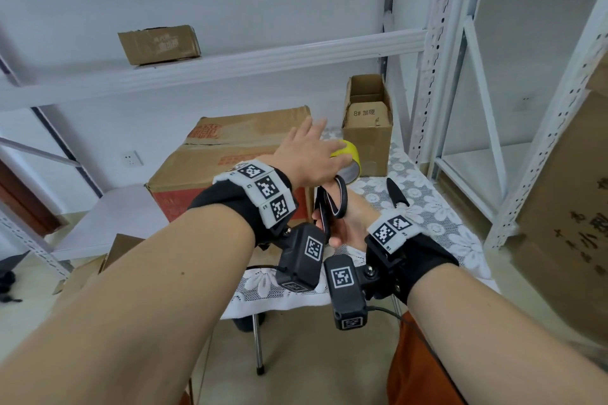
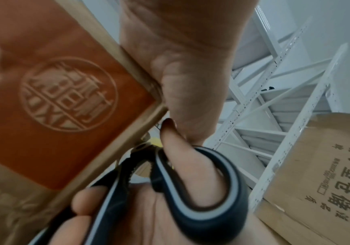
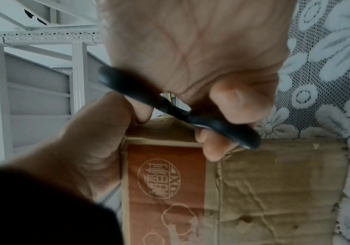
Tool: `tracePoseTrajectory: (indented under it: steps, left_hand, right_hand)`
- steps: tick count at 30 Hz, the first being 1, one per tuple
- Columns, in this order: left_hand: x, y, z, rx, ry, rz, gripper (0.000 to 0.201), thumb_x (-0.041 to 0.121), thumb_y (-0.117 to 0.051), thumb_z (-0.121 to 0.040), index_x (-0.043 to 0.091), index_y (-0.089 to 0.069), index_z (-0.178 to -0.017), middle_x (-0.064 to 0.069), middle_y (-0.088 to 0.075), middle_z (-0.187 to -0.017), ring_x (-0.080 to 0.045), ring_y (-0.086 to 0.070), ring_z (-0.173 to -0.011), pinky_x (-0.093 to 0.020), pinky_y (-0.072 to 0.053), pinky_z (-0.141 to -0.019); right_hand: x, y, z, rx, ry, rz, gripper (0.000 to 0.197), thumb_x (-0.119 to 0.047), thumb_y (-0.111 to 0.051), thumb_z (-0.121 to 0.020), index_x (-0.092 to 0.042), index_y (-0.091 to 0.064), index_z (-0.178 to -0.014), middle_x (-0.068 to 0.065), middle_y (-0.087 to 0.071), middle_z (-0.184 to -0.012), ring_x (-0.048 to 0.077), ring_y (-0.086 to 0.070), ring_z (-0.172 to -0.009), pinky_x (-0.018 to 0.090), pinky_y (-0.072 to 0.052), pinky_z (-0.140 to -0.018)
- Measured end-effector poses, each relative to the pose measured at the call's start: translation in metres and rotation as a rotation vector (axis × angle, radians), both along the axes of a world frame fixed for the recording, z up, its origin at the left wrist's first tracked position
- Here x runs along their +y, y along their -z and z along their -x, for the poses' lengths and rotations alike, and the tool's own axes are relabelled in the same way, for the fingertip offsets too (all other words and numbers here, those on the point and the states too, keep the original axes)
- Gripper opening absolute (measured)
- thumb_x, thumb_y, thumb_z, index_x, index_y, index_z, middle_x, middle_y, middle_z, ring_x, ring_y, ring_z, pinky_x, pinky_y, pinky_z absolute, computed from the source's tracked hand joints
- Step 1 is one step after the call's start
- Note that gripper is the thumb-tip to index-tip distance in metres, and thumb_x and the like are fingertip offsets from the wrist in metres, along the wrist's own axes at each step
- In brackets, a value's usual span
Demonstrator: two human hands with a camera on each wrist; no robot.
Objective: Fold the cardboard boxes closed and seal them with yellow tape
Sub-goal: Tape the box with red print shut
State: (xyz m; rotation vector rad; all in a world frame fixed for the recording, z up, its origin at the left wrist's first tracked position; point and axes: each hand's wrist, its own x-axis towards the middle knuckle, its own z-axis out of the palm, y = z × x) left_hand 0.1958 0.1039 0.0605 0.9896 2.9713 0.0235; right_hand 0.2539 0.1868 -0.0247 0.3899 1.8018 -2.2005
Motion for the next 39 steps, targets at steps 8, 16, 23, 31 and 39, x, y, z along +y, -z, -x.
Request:
tracePoseTrajectory:
  steps: [8, 16, 23, 31, 39]
  left_hand:
    - [0.019, -0.008, 0.009, 0.03, 0.04, 0.05, 0.035, 0.043, -0.048, -0.096, 0.028, -0.051, -0.127, -0.006, -0.052, -0.136, -0.027, -0.038, -0.137, -0.047, -0.005, -0.12]
    - [0.028, -0.002, 0.025, 0.129, 0.017, 0.141, 0.03, 0.014, -0.051, -0.094, 0.011, -0.051, -0.124, -0.011, -0.061, -0.124, -0.03, -0.054, -0.118, -0.036, -0.03, -0.103]
    - [0.029, 0.006, 0.037, 0.256, 0.041, 0.083, 0.041, 0.029, -0.068, -0.088, 0.011, -0.059, -0.123, -0.012, -0.06, -0.124, -0.03, -0.051, -0.117, -0.035, -0.04, -0.094]
    - [0.024, 0.009, 0.049, 0.115, -0.056, -0.182, 0.044, 0.035, -0.068, -0.087, 0.012, -0.062, -0.124, -0.011, -0.062, -0.123, -0.03, -0.052, -0.117, -0.04, -0.044, -0.097]
    - [0.02, 0.009, 0.047, -0.076, -0.084, -0.375, 0.036, 0.046, -0.069, -0.085, 0.023, -0.068, -0.113, -0.001, -0.068, -0.116, -0.023, -0.058, -0.112, -0.042, -0.043, -0.101]
  right_hand:
    - [-0.006, 0.002, 0.007, 0.077, -0.054, 0.046, 0.061, -0.074, -0.055, -0.073, -0.02, -0.057, -0.101, 0.014, -0.043, -0.08, 0.022, -0.04, -0.042, 0.021, -0.03, -0.038]
    - [-0.001, 0.009, 0.007, 0.09, -0.046, -0.028, 0.052, -0.061, -0.054, -0.08, -0.014, -0.059, -0.101, 0.009, -0.049, -0.066, 0.021, -0.044, -0.042, 0.019, -0.028, -0.034]
    - [0.0, 0.009, 0.003, 0.05, -0.003, -0.074, 0.042, -0.052, -0.049, -0.092, -0.012, -0.058, -0.095, 0.009, -0.045, -0.06, 0.017, -0.039, -0.034, 0.017, -0.022, -0.034]
    - [0.008, 0.021, 0.005, 0.101, -0.04, -0.136, 0.066, -0.068, -0.047, -0.085, -0.004, -0.055, -0.073, 0.012, -0.047, -0.053, 0.02, -0.041, -0.034, 0.017, -0.025, -0.033]
    - [0.015, 0.035, 0.017, -0.107, -0.056, -0.092, 0.074, -0.081, -0.042, -0.076, -0.009, -0.057, -0.087, 0.009, -0.05, -0.061, 0.02, -0.054, -0.038, 0.017, -0.033, -0.033]
